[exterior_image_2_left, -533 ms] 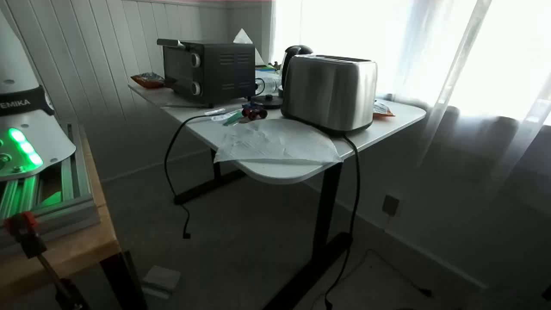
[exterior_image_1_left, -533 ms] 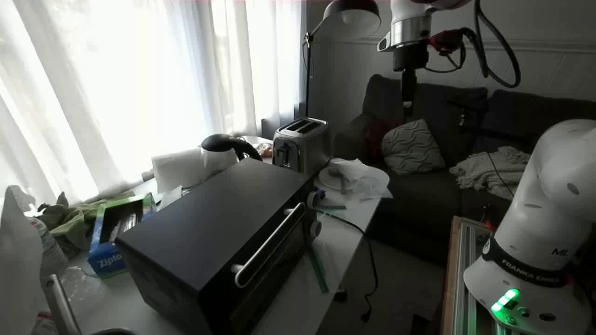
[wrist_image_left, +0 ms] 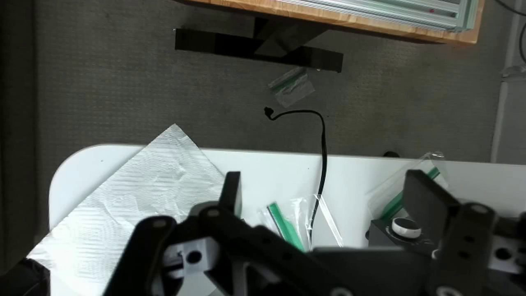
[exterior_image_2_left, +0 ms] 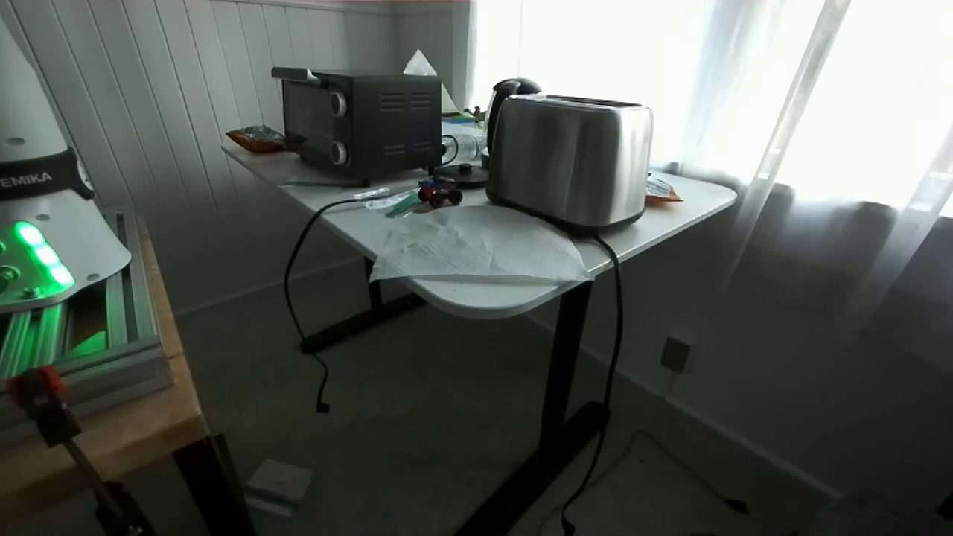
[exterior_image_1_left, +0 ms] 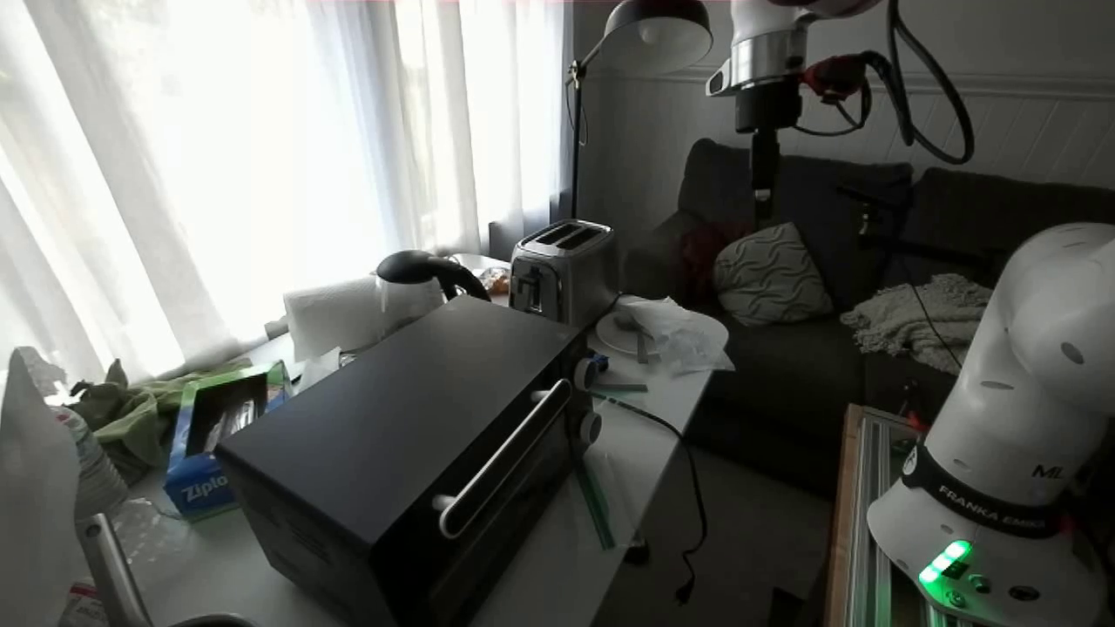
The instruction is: Lift the toy car, put it on top of the oven and turn it upside down
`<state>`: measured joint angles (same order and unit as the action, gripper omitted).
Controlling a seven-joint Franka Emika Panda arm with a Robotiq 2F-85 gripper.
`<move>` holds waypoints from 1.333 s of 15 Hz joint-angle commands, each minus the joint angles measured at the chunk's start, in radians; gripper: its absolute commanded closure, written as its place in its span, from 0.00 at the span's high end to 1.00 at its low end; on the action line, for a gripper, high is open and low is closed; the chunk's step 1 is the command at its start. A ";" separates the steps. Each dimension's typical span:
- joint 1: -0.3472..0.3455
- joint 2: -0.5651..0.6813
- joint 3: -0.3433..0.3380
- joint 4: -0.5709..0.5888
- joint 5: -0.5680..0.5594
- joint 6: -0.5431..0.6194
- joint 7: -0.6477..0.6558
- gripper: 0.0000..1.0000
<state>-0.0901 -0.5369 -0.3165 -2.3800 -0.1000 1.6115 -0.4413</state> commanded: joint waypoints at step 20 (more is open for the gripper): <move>0.099 0.364 0.203 -0.034 0.209 0.519 0.094 1.00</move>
<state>0.0215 -0.2004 -0.1245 -2.4228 0.0887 2.1171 -0.3373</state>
